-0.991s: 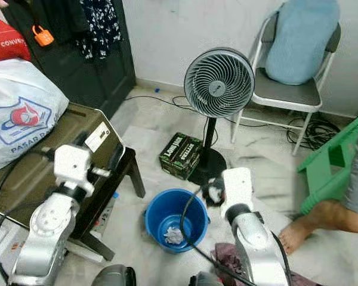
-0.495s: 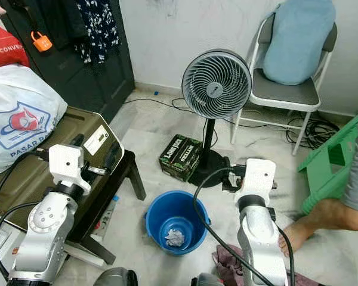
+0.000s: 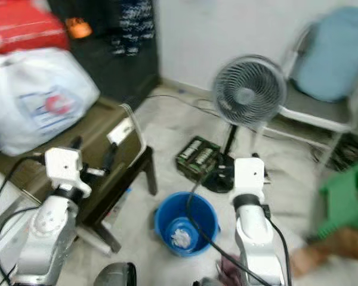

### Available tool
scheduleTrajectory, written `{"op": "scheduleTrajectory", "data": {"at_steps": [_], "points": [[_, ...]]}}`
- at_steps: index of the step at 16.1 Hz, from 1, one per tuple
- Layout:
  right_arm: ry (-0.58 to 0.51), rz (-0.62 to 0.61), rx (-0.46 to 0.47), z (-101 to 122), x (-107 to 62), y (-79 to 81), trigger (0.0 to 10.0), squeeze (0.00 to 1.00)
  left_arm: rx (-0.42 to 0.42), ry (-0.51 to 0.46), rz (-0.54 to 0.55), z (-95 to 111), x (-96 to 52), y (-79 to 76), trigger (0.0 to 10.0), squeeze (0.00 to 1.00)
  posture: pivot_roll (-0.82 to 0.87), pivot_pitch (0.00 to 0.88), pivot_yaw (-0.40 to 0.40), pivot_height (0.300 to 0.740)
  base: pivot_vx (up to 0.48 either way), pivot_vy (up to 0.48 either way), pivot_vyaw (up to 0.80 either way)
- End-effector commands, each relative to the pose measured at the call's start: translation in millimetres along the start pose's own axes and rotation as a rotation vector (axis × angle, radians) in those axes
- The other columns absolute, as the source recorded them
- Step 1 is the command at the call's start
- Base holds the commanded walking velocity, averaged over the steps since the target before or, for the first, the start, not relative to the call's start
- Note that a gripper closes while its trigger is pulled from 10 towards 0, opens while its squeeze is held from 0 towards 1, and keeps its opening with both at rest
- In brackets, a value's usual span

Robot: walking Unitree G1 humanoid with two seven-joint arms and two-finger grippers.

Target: Clean up the room

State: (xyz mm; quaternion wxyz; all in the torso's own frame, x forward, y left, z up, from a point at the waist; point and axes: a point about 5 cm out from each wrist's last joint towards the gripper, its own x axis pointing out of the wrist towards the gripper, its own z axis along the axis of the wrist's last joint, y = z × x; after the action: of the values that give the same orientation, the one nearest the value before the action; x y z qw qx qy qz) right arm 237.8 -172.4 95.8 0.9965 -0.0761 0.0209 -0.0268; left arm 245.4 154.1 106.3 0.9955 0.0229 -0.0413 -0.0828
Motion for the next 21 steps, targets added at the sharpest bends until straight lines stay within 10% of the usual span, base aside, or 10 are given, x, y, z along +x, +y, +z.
{"op": "scheduleTrajectory", "data": {"at_steps": [1, 21], "points": [[-0.026, 0.010, -0.054, 2.7, -1.4, -1.6, 10.0, 0.00, -0.006, -0.002, -0.014, -0.1, 1.2, -3.6, 10.0, 0.00, -0.04, 0.000, 0.016, 0.740, 0.000, 0.000, 0.00], [-0.027, 0.080, -0.038, -0.2, -1.4, 5.2, 10.0, 0.00, 0.068, 0.003, 0.014, 2.6, 8.6, 0.9, 10.0, 0.00, -0.04, 0.000, 0.014, 0.740, 0.000, 0.000, 0.78]]}}
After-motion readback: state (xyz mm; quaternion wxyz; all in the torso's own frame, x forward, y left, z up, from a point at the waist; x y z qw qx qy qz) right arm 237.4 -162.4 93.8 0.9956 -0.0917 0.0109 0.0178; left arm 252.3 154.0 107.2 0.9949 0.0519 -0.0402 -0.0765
